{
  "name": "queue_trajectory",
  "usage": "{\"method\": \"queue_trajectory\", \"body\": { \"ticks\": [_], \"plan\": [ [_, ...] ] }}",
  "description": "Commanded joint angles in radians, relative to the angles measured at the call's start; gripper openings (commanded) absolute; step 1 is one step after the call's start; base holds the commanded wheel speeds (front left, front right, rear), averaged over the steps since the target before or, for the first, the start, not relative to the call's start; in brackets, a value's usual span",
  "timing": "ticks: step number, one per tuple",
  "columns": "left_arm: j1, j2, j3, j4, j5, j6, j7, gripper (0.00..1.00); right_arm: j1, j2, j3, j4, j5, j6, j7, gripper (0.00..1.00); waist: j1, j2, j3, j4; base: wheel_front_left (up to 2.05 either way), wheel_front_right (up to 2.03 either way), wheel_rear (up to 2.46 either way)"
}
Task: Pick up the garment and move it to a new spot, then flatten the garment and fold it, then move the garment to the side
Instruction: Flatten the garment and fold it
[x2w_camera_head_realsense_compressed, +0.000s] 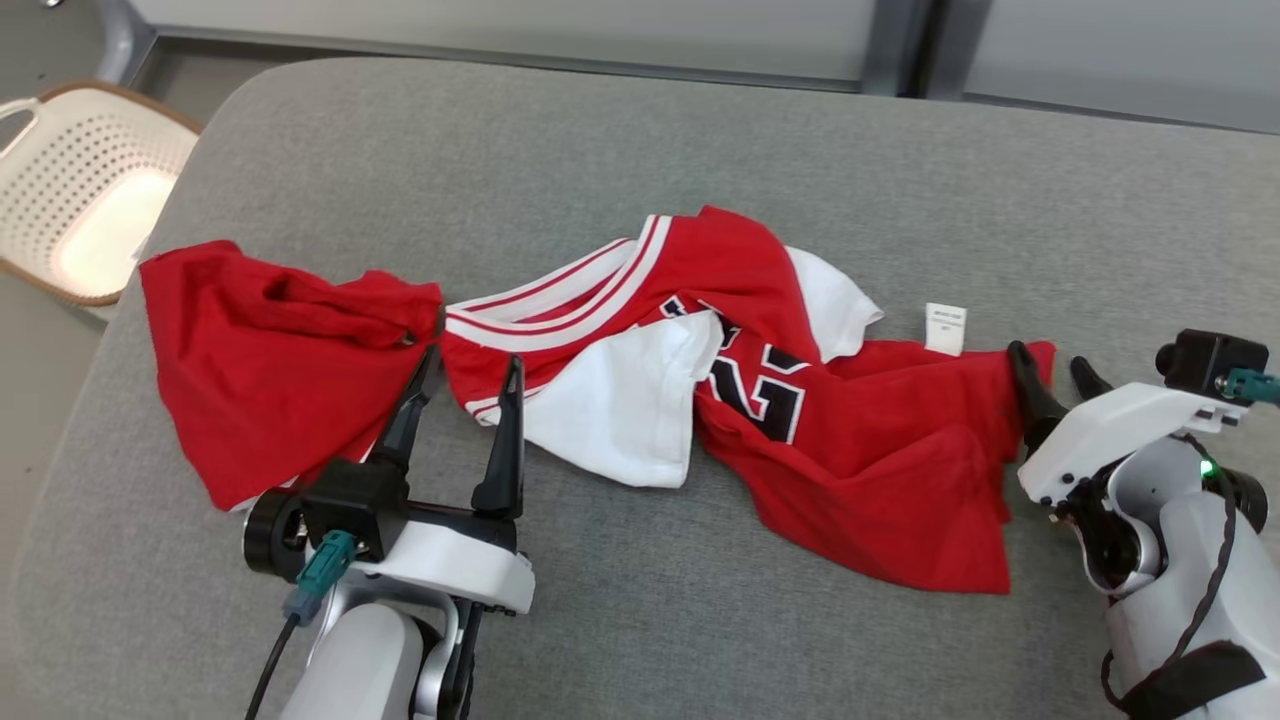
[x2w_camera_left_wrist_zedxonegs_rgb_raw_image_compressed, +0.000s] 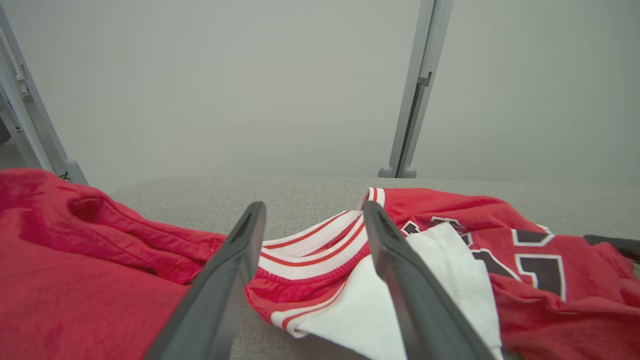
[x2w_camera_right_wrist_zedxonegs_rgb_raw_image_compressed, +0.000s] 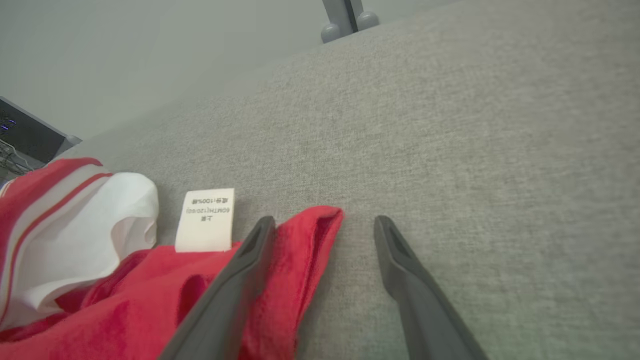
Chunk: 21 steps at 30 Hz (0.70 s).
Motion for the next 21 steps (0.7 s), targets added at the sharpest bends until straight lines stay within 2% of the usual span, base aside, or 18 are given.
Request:
{"method": "queue_trajectory", "body": {
  "ticks": [1,3,4,5,8,16,21],
  "plan": [
    [-0.023,0.003,-0.010,-0.007,-0.010,0.011,0.000,1.00,-0.021,-0.019,0.009,0.013,0.018,0.000,0.029,1.00,0.0000,0.0000,0.020,0.025,0.00,0.00,0.00],
    [-0.026,0.003,-0.024,-0.006,-0.019,0.018,0.000,1.00,-0.026,-0.039,0.035,0.029,0.023,0.000,0.061,1.00,0.0000,0.0000,0.024,0.033,0.00,0.00,0.00],
    [-0.029,0.003,-0.029,-0.006,-0.021,0.020,0.000,1.00,-0.028,-0.045,0.043,0.032,0.032,0.000,0.072,0.47,0.0000,0.0000,0.026,0.036,0.00,0.00,0.00],
    [-0.032,0.003,-0.033,-0.006,-0.023,0.021,0.000,1.00,-0.032,-0.052,0.050,0.033,0.039,0.000,0.080,0.00,0.0000,0.0000,0.027,0.038,0.00,0.00,0.00],
    [-0.031,0.003,-0.037,0.000,-0.023,0.027,0.000,1.00,-0.047,-0.092,0.062,0.020,0.039,0.000,0.070,0.00,0.0000,0.0000,0.026,0.043,0.00,0.00,0.00],
    [-0.040,0.003,-0.066,-0.007,-0.039,0.030,0.000,1.00,-0.151,-0.227,0.067,-0.001,-0.064,0.000,0.006,0.00,0.0000,0.0000,0.043,0.063,0.00,0.00,0.00],
    [-0.057,0.003,-0.096,-0.012,-0.054,0.029,0.000,1.00,-0.257,-0.334,0.137,0.003,-0.165,0.000,0.023,0.00,0.0000,0.0000,0.074,0.086,0.00,0.00,0.00]
  ]
}}
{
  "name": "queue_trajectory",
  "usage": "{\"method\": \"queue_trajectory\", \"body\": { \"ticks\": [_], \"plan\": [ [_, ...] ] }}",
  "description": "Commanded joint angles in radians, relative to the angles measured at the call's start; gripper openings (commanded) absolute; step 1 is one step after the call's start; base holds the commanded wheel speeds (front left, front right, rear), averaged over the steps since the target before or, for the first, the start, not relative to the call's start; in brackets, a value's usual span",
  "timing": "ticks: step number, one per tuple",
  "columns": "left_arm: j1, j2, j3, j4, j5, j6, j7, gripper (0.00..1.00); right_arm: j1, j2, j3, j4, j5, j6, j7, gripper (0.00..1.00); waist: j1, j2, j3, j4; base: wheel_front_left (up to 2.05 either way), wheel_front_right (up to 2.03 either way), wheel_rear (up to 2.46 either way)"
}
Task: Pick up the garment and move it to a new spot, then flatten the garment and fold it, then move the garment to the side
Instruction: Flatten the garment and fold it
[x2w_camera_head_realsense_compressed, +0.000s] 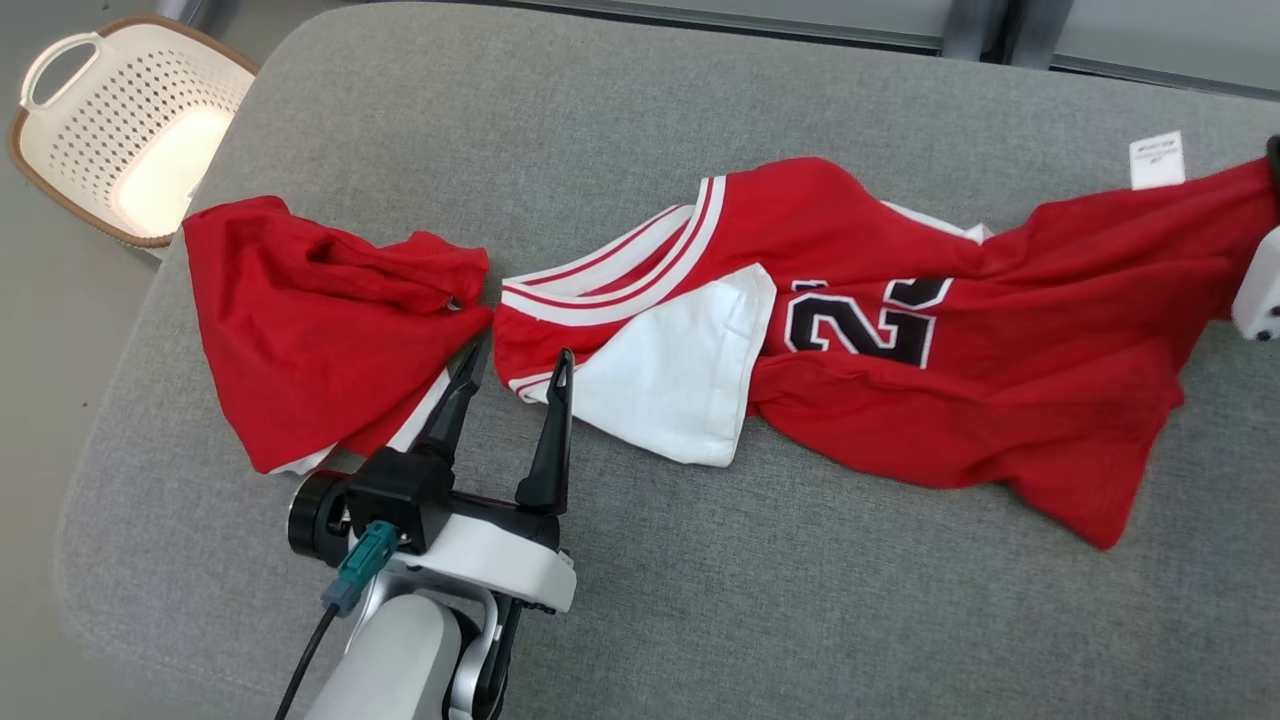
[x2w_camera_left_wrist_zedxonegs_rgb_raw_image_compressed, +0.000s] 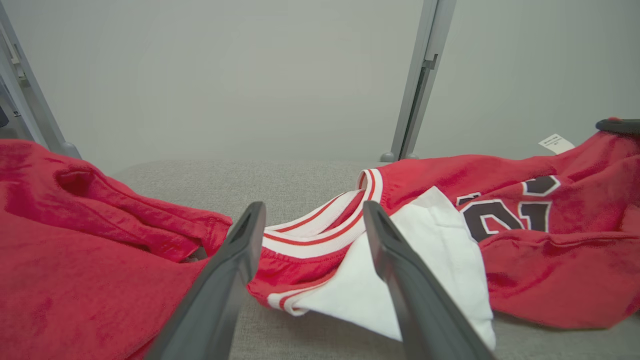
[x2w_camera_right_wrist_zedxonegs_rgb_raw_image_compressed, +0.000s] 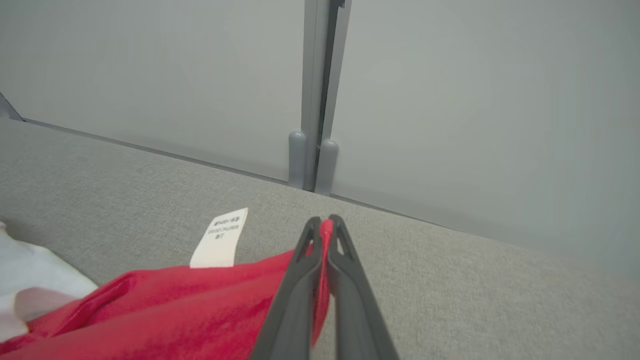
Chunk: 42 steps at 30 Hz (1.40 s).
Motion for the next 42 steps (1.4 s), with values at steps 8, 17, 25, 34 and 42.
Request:
{"method": "queue_trajectory", "body": {
  "ticks": [8,17,25,34,42],
  "plan": [
    [-0.066,0.003,-0.050,-0.010,-0.032,0.006,0.000,1.00,-0.187,-0.143,0.095,0.089,-0.131,0.000,0.005,0.00,0.0000,0.0000,0.075,0.051,0.00,0.00,0.00],
    [-0.081,0.003,-0.054,0.008,-0.030,0.013,0.000,1.00,-0.200,-0.085,0.046,0.218,-0.170,0.000,-0.099,1.00,0.0000,0.0000,0.054,0.031,0.00,0.00,0.00],
    [-0.040,0.004,-0.002,0.024,0.007,0.005,0.000,1.00,-0.097,0.012,-0.006,0.260,-0.122,0.000,-0.273,1.00,0.0000,0.0000,-0.032,-0.054,0.00,0.00,0.00],
    [0.011,0.004,0.040,0.038,0.027,-0.008,0.000,1.00,0.138,0.127,-0.020,0.184,-0.015,0.000,-0.406,1.00,0.0000,0.0000,-0.116,-0.142,0.00,0.00,0.00],
    [0.064,0.004,0.079,0.046,0.045,-0.016,0.000,1.00,0.346,0.232,-0.077,0.055,0.039,0.000,-0.434,1.00,0.0000,0.0000,-0.159,-0.188,0.00,0.00,0.00]
  ]
}}
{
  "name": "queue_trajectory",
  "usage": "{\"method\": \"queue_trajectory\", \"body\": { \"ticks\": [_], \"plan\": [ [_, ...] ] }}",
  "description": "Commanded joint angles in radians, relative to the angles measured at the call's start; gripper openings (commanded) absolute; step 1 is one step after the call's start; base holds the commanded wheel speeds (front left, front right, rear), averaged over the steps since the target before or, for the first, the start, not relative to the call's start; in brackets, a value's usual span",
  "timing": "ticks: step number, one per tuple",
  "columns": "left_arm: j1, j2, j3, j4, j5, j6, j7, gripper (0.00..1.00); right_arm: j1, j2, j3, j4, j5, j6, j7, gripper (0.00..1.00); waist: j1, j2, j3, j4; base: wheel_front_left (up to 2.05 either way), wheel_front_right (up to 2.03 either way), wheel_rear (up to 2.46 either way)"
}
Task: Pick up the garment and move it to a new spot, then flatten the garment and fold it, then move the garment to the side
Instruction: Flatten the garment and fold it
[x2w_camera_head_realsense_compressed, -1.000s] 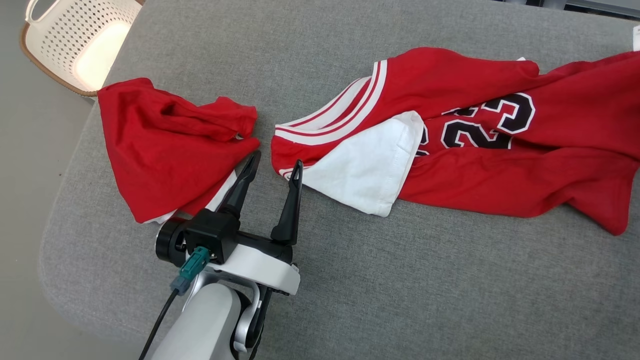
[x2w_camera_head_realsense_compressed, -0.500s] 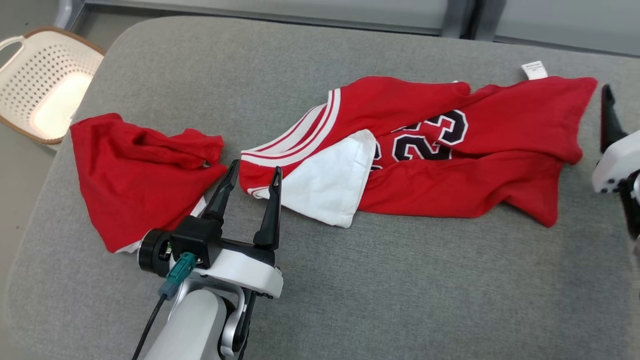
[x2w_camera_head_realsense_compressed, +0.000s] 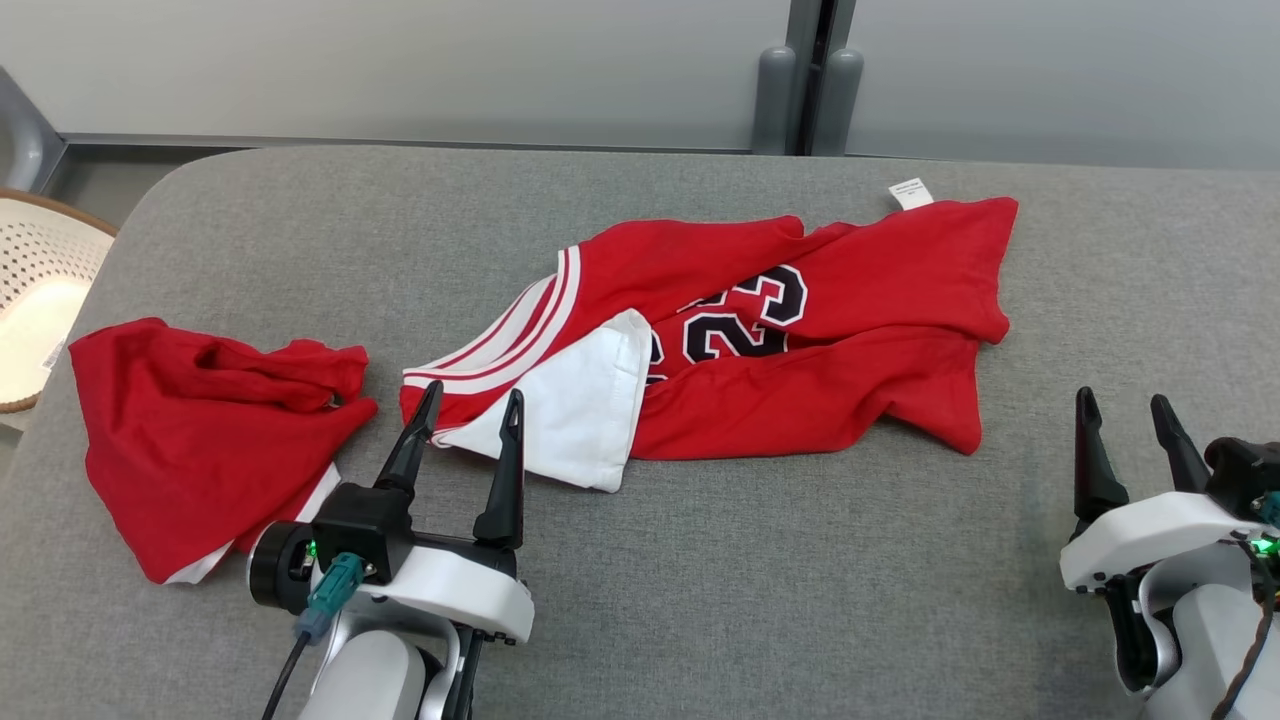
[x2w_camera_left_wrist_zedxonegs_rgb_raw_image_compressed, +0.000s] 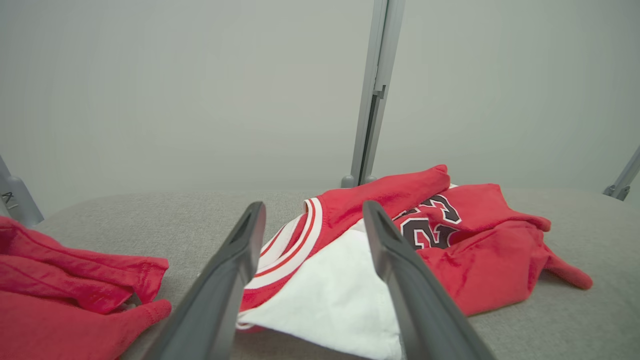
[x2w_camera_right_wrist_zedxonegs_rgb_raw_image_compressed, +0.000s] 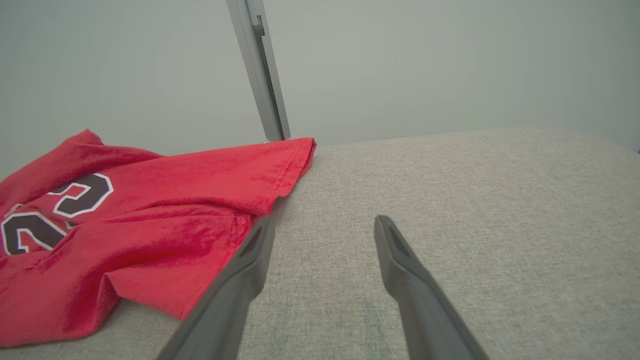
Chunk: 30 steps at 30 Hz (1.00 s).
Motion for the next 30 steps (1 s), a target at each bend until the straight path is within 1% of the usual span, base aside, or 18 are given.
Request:
{"method": "queue_trajectory", "body": {
  "ticks": [1,5,7,11,13,15,17,19,23,25,30],
  "plan": [
    [0.009,0.004,0.007,0.000,0.008,-0.007,0.000,1.00,0.017,0.007,-0.005,-0.018,0.005,0.000,-0.003,1.00,0.0000,-0.0001,-0.008,-0.010,0.00,0.00,0.00],
    [0.010,0.004,0.009,0.002,0.013,-0.011,0.000,1.00,0.052,0.028,-0.015,-0.068,-0.004,0.000,0.017,1.00,0.0000,-0.0001,-0.010,-0.014,0.00,0.00,0.00],
    [0.001,0.004,0.003,-0.001,0.013,-0.014,0.000,1.00,0.055,0.036,-0.003,-0.103,0.001,0.000,0.039,1.00,0.0000,-0.0001,-0.003,-0.008,0.00,0.00,0.00],
    [-0.007,0.004,-0.005,-0.004,0.011,-0.015,0.000,1.00,0.038,0.033,0.015,-0.132,0.018,0.000,0.069,1.00,0.0000,-0.0001,0.010,0.003,0.00,0.00,0.00],
    [-0.011,0.004,-0.011,-0.003,0.010,-0.014,0.000,1.00,0.023,0.032,0.028,-0.142,0.038,0.000,0.097,1.00,0.0000,-0.0001,0.021,0.011,0.00,0.00,0.00],
    [-0.015,0.004,-0.009,-0.006,0.004,-0.008,0.000,1.00,0.007,0.037,0.053,-0.137,0.085,0.000,0.142,1.00,0.0000,-0.0001,0.033,0.018,0.00,0.00,0.00],
    [-0.024,0.003,-0.003,-0.012,0.000,-0.005,0.000,1.00,-0.015,0.012,0.072,-0.129,0.122,0.000,0.177,1.00,0.0000,-0.0001,0.048,0.030,0.00,0.00,0.00],
    [-0.031,0.004,-0.001,-0.010,0.003,-0.012,0.000,1.00,-0.037,0.001,0.083,-0.115,0.167,0.000,0.204,1.00,0.0000,-0.0001,0.060,0.045,0.00,0.00,0.00],
    [-0.045,0.003,-0.002,-0.006,0.010,-0.018,0.000,1.00,-0.074,-0.032,0.096,-0.080,0.234,0.000,0.240,1.00,0.0000,-0.0001,0.081,0.071,0.00,0.00,0.00],
    [-0.052,0.004,-0.007,-0.006,0.008,-0.020,0.000,1.00,-0.086,-0.035,0.102,-0.064,0.276,0.000,0.261,1.00,0.0000,-0.0001,0.092,0.084,0.00,0.00,0.00],
    [-0.062,0.004,-0.031,-0.009,-0.004,-0.017,0.000,1.00,-0.110,-0.069,0.122,-0.027,0.324,0.000,0.278,1.00,0.0000,-0.0001,0.109,0.109,0.00,0.00,0.00]
  ]
}}
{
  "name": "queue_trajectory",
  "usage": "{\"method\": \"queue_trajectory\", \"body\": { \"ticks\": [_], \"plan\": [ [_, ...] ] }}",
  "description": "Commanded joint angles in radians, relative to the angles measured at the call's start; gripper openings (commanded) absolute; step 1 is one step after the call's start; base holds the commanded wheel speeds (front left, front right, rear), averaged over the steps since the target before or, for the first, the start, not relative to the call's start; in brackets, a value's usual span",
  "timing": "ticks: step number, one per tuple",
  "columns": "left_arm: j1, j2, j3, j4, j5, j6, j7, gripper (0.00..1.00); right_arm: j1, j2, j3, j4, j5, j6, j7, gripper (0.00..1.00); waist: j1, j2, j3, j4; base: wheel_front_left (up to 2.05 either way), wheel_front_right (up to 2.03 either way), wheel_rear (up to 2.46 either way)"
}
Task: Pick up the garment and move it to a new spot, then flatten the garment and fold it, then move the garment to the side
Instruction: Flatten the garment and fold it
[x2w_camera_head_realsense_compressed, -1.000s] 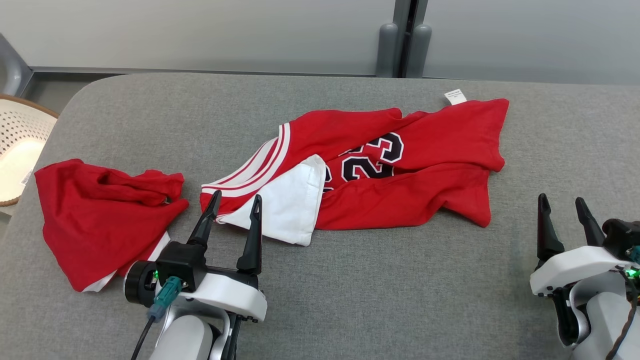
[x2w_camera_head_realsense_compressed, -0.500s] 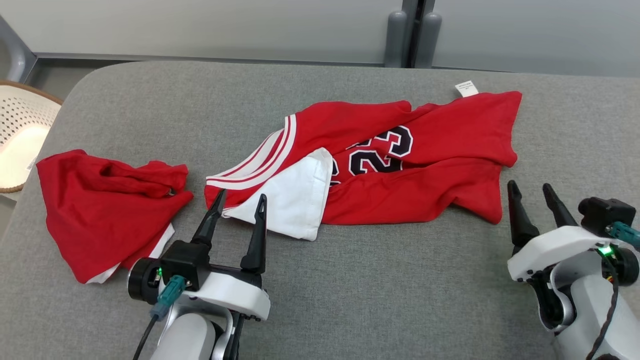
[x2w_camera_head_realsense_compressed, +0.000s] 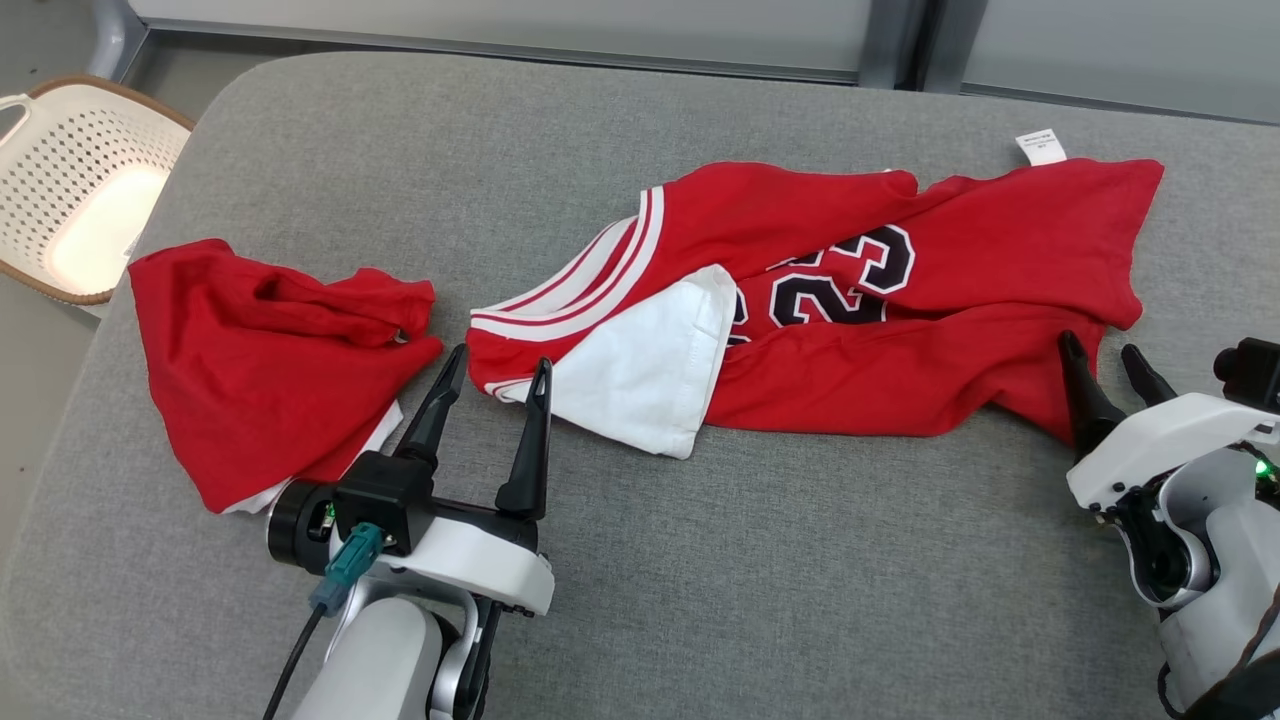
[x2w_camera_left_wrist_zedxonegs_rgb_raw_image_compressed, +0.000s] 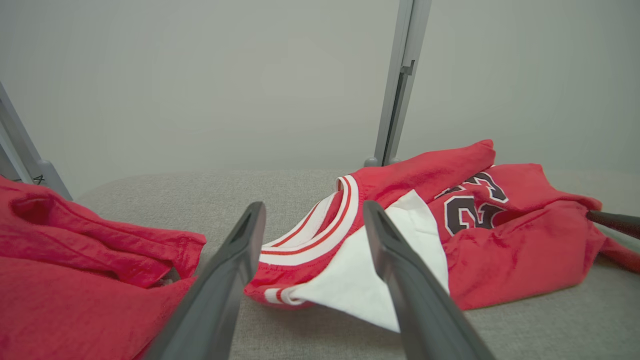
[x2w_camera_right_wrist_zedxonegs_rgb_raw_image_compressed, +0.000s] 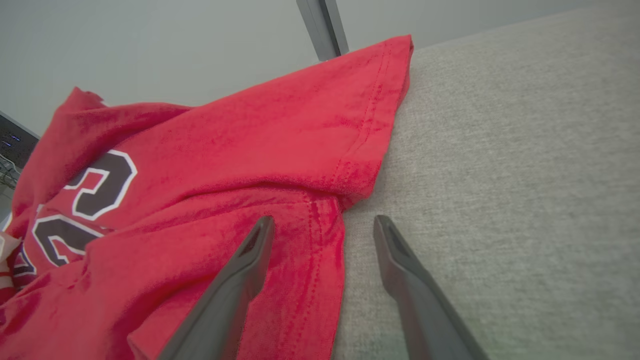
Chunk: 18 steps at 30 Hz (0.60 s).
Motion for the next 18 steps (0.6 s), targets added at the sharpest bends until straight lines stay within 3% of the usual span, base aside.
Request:
{"method": "queue_trajectory", "body": {
  "ticks": [1,7,8,9,10,18],
  "plan": [
    [-0.016,0.004,-0.002,-0.003,-0.009,0.002,0.000,1.00,-0.013,-0.008,0.008,0.009,0.013,0.000,0.000,1.00,0.0000,0.0000,0.009,0.010,0.00,0.00,0.00],
    [-0.031,0.004,-0.014,0.000,-0.011,0.009,0.000,1.00,-0.036,-0.021,0.039,0.036,0.063,0.000,-0.005,1.00,0.0000,0.0000,0.023,0.021,0.00,0.00,0.00],
    [-0.031,0.004,-0.013,0.002,-0.010,0.009,0.000,1.00,-0.037,-0.023,0.046,0.040,0.070,0.000,-0.007,0.81,0.0000,0.0000,0.024,0.021,0.00,0.00,0.00],
    [-0.031,0.004,-0.011,0.003,-0.008,0.009,0.000,1.00,-0.039,-0.025,0.055,0.044,0.075,0.000,-0.009,0.24,0.0000,0.0000,0.025,0.020,0.00,0.00,0.00],
    [-0.030,0.003,-0.008,0.004,-0.006,0.009,0.000,1.00,-0.043,-0.027,0.063,0.047,0.077,0.000,-0.015,0.00,0.0000,0.0000,0.026,0.019,0.00,0.00,0.00],
    [-0.008,0.004,0.005,0.017,0.005,0.009,0.000,1.00,-0.032,-0.030,0.147,0.055,0.082,0.000,-0.078,0.00,0.0000,0.0000,-0.008,-0.015,0.00,0.00,0.00]
  ]
}}
